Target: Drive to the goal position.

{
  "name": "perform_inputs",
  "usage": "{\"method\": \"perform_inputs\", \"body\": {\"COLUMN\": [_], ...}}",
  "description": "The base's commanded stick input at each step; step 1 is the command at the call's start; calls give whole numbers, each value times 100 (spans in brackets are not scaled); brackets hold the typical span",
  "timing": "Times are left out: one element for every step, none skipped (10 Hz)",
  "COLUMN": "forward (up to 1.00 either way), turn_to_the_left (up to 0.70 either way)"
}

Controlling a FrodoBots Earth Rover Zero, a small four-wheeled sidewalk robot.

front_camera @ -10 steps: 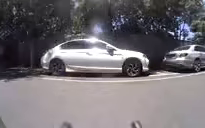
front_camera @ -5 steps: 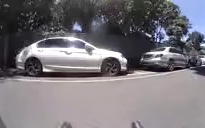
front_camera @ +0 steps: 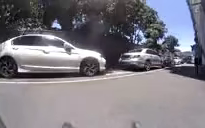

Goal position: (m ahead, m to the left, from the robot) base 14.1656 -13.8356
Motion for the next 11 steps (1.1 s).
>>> {"method": "perform_inputs", "body": {"forward": [31,45,45,45,45,45,45,45,45,45,45], "turn_to_the_left": [-33,-27,-27,-27,-13,0,0,0,0,0,0]}}
